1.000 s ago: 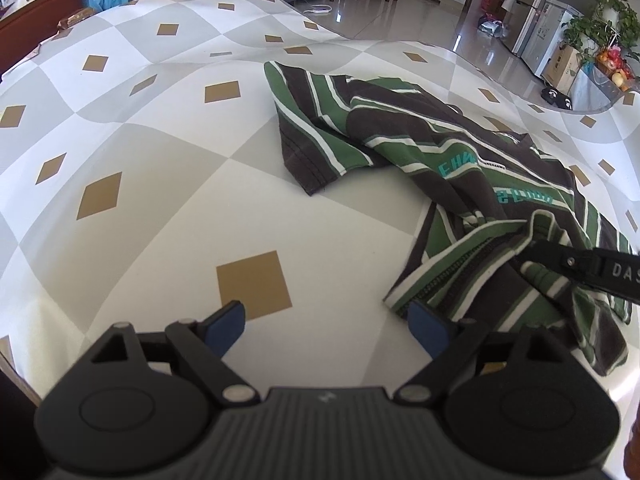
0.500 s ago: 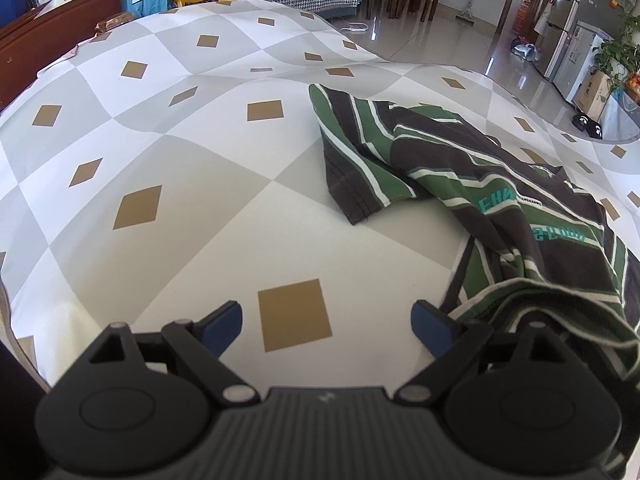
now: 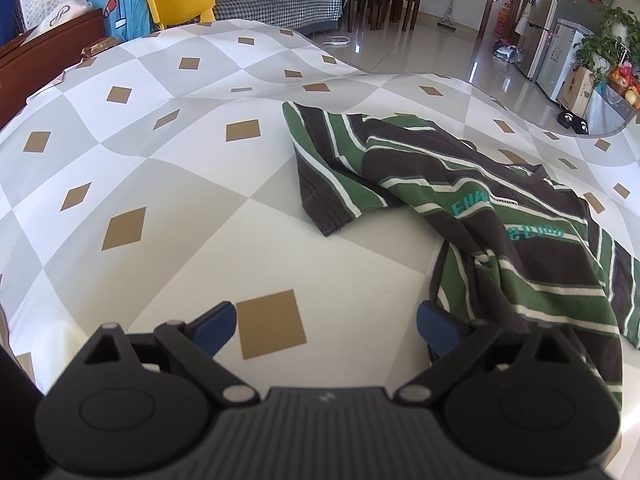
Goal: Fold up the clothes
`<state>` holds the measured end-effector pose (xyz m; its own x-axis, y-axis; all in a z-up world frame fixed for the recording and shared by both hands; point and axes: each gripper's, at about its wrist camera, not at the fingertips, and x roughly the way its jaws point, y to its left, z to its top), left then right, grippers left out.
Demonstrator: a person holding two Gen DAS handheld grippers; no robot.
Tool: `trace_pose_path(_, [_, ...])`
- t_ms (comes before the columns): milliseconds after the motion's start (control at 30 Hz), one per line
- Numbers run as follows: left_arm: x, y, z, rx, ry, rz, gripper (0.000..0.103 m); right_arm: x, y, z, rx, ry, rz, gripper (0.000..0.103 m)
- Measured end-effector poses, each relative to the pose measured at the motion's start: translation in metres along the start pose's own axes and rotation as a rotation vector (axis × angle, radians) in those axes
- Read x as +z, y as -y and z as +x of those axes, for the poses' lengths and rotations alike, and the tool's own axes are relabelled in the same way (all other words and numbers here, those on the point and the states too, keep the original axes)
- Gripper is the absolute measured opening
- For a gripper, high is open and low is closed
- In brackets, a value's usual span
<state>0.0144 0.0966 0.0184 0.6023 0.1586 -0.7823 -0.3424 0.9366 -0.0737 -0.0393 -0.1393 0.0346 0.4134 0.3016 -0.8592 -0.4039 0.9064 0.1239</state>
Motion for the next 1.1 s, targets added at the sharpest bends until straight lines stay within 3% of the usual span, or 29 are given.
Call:
trace_pose_path(100, [-0.001, 0.007, -0.001, -0.01, 0.006, 0.03, 0.097, 0.003, 0.003, -0.013, 0.03, 0.043, 0.021, 0.03])
trace_pose_path(433, [-0.007, 0.029, 0.004, -0.021, 0.009, 0.118, 0.097, 0.042, 0.029, -0.03, 0.012, 0.153, 0.124, 0.033])
trace_pose_path(600, [-0.009, 0.036, 0.006, -0.029, 0.009, 0.143, 0.097, 0.066, 0.048, -0.022, -0.032, 0.162, 0.132, 0.034])
trace_pose_path(1100, [-0.013, 0.057, 0.012, -0.062, 0.021, 0.215, 0.098, 0.122, 0.098, 0.026, -0.033, 0.157, 0.206, 0.035])
